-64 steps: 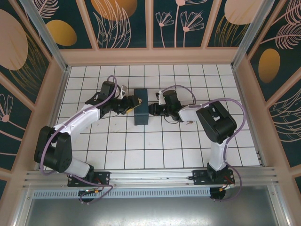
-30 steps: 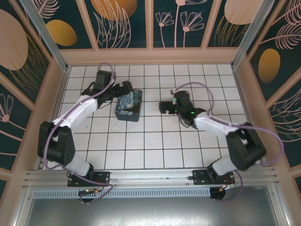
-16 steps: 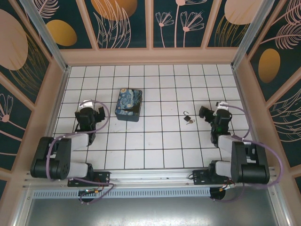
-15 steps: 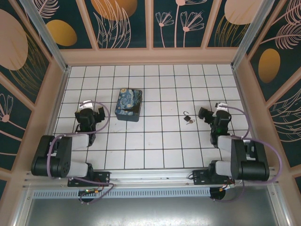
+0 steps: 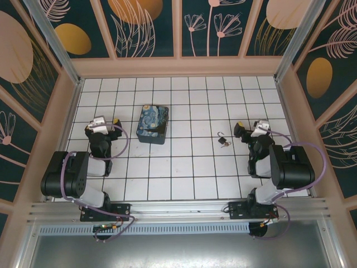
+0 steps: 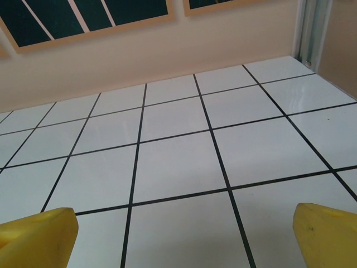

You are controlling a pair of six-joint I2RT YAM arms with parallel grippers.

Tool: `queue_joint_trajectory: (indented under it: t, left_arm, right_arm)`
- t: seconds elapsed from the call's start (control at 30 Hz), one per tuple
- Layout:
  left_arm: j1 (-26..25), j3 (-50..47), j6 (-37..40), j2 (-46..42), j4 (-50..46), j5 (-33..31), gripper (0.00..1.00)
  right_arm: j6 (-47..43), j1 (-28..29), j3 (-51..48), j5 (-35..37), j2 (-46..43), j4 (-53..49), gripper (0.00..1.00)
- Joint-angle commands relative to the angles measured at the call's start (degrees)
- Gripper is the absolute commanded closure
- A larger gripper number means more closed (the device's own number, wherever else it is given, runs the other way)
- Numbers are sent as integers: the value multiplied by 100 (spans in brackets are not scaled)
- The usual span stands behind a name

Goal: Unlock a padlock with a key

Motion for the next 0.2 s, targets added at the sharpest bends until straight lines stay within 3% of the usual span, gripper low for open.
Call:
queue_joint_trajectory:
  t: [0.0, 0.17]
  left_arm:
    - [20, 71, 110, 31, 178, 204, 1]
    - [17, 3, 108, -5, 286, 210, 1]
  right_arm:
    - [-146, -27, 246, -119, 13, 29, 1]
    - [-147, -27, 234, -113, 12, 41, 1]
